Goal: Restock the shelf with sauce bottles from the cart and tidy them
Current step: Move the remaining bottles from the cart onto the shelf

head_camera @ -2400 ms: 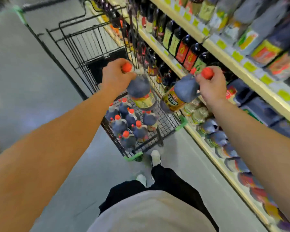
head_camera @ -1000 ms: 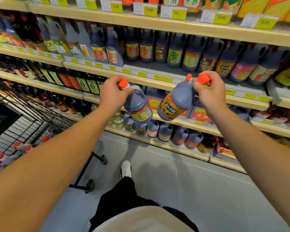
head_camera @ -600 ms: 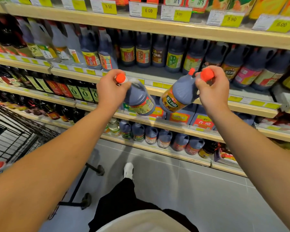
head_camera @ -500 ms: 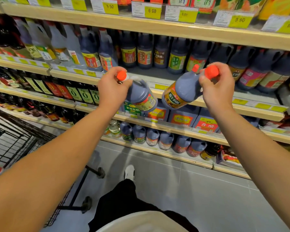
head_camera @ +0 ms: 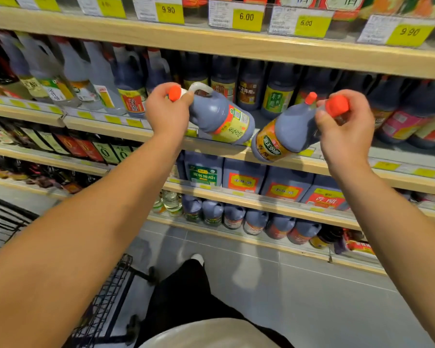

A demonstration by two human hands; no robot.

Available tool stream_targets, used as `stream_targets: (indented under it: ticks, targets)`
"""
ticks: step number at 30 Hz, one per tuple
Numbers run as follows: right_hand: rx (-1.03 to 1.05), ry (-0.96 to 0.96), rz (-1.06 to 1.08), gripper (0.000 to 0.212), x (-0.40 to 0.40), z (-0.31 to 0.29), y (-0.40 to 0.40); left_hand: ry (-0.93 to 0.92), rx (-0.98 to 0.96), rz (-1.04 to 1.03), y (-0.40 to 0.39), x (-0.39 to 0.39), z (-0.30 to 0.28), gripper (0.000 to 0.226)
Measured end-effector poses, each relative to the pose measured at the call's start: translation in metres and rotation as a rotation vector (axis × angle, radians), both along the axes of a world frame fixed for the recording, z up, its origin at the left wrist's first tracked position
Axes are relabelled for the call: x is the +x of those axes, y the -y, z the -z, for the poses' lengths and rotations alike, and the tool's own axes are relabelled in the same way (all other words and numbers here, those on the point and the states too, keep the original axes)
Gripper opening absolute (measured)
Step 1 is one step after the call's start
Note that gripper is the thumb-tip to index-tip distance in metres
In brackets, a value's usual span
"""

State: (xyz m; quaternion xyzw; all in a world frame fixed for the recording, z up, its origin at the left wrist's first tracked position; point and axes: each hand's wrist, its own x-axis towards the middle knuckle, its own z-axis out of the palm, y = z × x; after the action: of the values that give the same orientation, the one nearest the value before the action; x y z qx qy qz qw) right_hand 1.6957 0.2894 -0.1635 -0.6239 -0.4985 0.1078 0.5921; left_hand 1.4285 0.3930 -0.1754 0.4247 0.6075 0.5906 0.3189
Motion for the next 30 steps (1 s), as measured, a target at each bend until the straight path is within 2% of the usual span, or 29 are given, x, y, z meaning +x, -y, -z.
stream_targets:
  ticks: [7, 10, 15, 20, 24, 30]
  targets:
    - [-0.012, -0.03, 0.029, 0.024, 0.001, 0.008, 0.0, 0.233, -0.185, -0.048, -0.015, -0.006, 0.026, 0.021]
    - [-0.012, -0.043, 0.032, 0.024, 0.0, 0.008, -0.001, 0.274, -0.202, -0.051, -0.011, -0.005, 0.024, 0.018]
    - [-0.007, -0.043, 0.027, 0.025, -0.006, 0.01, -0.005, 0.331, -0.182, -0.072, -0.006, -0.003, 0.028, 0.025]
    - [-0.037, -0.027, 0.004, 0.025, -0.01, 0.014, -0.005, 0.356, -0.119, -0.094, 0.0, 0.003, 0.038, 0.032]
    - [-0.032, -0.035, 0.008, 0.024, -0.006, 0.015, 0.001, 0.334, -0.049, -0.094, 0.001, 0.015, 0.036, 0.02]
    - [-0.043, -0.016, 0.044, 0.025, 0.003, 0.017, 0.004, 0.174, 0.069, -0.021, -0.012, 0.051, 0.021, 0.018]
